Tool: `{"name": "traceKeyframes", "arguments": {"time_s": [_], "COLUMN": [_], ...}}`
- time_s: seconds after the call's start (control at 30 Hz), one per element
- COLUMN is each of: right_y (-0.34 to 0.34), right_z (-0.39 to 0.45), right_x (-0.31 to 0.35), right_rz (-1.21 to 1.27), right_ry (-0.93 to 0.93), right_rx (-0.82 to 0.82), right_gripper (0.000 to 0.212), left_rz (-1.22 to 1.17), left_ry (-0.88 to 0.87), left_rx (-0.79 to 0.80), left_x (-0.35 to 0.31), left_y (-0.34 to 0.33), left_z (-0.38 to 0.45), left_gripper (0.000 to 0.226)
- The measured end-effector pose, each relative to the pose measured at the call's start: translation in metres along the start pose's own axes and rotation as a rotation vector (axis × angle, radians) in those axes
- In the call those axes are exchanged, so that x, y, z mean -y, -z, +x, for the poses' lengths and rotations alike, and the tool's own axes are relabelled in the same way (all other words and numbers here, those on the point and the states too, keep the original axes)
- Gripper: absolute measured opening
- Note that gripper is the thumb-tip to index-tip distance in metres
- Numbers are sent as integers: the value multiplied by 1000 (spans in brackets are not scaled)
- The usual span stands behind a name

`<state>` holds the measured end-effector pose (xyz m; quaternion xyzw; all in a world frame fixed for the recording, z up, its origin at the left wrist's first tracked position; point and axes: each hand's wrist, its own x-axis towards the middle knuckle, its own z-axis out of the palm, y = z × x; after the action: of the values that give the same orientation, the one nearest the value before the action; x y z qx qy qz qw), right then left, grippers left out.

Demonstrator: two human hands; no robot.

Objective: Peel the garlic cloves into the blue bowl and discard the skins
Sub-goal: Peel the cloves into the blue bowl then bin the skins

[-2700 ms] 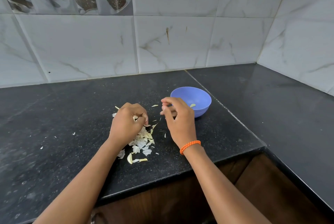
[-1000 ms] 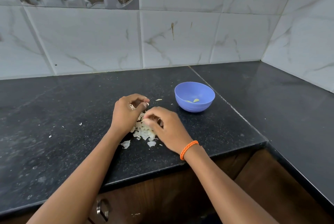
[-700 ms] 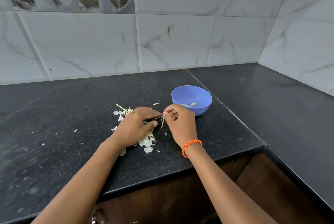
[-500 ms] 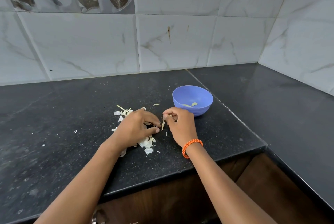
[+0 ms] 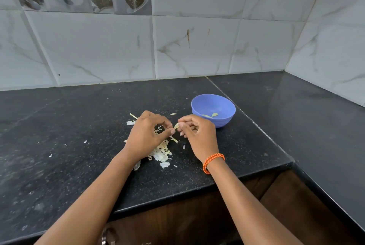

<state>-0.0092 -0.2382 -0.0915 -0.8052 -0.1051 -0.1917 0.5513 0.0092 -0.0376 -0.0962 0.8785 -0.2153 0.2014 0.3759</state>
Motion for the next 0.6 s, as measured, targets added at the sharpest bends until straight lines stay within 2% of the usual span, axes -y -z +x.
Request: {"name": "traceKeyframes", "arguments": {"time_s": [0.13,0.4,0.6], "right_y": [-1,-1,-5], "right_z": [0,-1,-2], "right_x": [2,2,1], "right_rz": [15,92,70], "right_ry": [16,-14,7], "right_rx": [25,61,82], "right_gripper": [11,17,11], "left_rz": [-18,-82,-162], "left_ry": [24,132,164], "left_rx": [-29,-51,-14], "left_x": [-2,-8,-8], "left_y": [-1,3,3], "left_z": [0,-1,0], "left_gripper": [13,3,13]}}
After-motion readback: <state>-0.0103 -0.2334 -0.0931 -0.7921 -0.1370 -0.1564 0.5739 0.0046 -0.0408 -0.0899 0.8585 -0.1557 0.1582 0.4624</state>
